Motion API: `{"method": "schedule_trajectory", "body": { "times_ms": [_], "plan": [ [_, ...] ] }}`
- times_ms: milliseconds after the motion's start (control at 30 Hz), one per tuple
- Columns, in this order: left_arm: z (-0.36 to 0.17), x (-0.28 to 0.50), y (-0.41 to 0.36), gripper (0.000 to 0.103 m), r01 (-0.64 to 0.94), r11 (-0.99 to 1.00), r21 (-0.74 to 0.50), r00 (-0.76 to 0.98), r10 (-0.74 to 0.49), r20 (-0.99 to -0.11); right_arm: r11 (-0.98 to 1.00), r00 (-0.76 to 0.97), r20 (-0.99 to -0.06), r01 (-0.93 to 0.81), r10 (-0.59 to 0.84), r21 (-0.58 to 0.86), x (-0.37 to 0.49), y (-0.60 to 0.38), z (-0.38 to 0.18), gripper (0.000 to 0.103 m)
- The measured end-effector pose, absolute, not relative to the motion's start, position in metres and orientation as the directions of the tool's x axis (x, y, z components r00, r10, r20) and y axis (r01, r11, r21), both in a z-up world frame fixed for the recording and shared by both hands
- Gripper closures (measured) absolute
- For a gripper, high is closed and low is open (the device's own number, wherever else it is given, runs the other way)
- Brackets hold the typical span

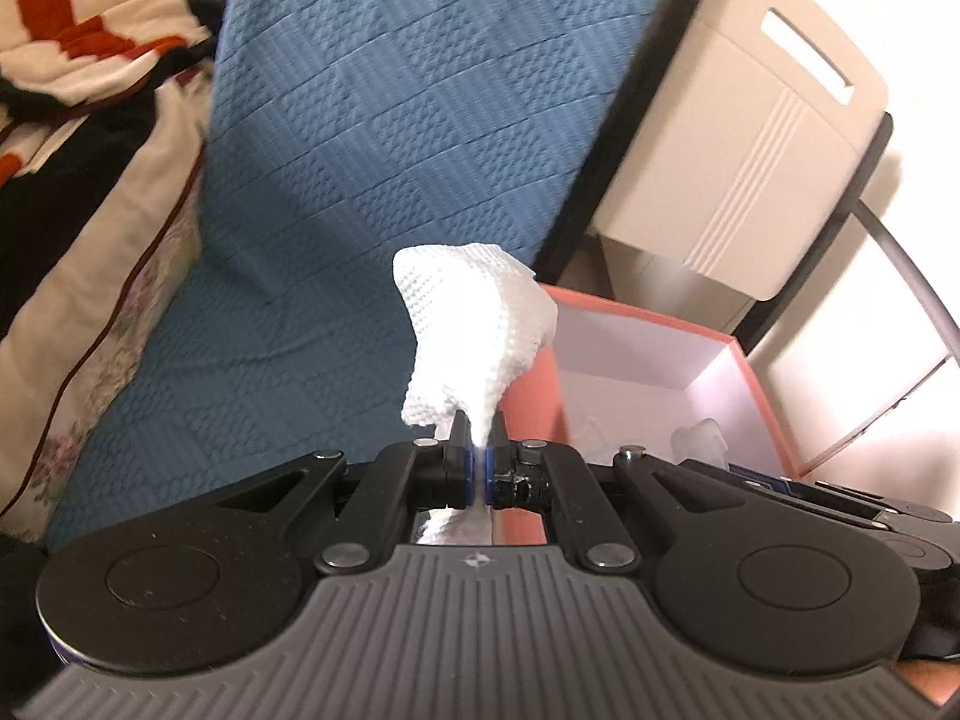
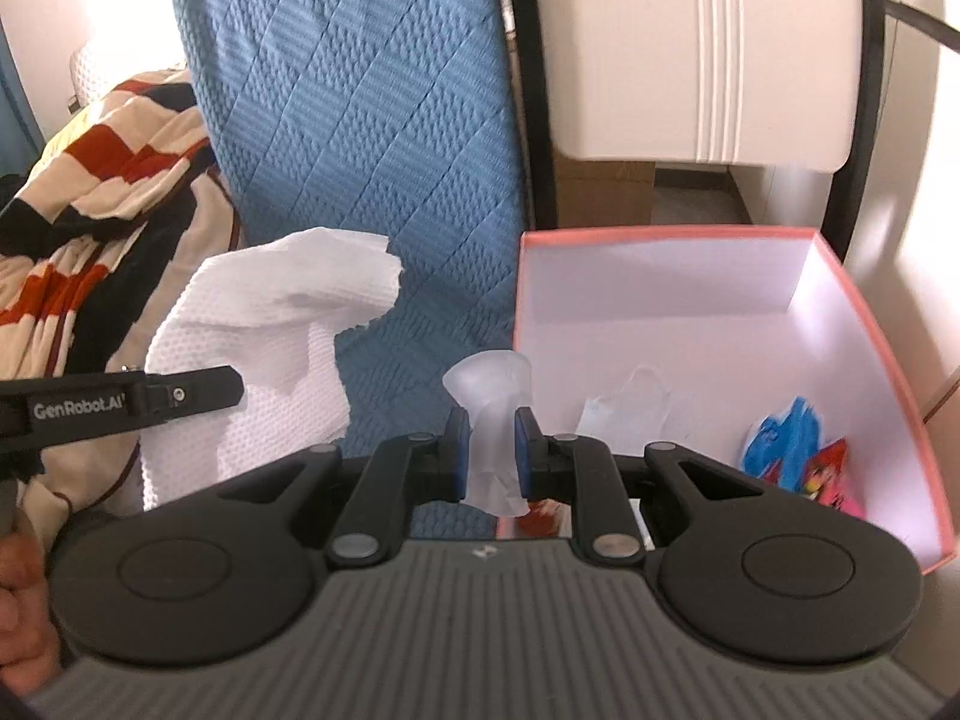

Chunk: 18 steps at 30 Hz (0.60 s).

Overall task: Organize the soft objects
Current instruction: 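Carry the tissue and plastic piece with both tools over the pink box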

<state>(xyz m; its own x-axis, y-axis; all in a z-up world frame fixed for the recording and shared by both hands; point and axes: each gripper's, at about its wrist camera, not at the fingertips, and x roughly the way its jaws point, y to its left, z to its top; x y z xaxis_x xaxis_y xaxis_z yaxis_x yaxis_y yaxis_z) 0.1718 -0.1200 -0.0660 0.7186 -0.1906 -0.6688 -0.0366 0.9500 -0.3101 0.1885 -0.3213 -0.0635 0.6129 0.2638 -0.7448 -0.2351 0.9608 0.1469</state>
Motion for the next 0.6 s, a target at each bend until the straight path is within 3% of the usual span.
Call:
{"method": "schedule_trajectory", "body": {
  "times_ms": [600],
  "plan": [
    [-0.047,0.221,-0.213,0.098,0.086,0.952,-0.293,0.714,-0.264,-0.648,0.979,0.666,-0.718,-0.161,0.201,0.125,0.213,-0.391,-0.03,0.083]
  ]
}}
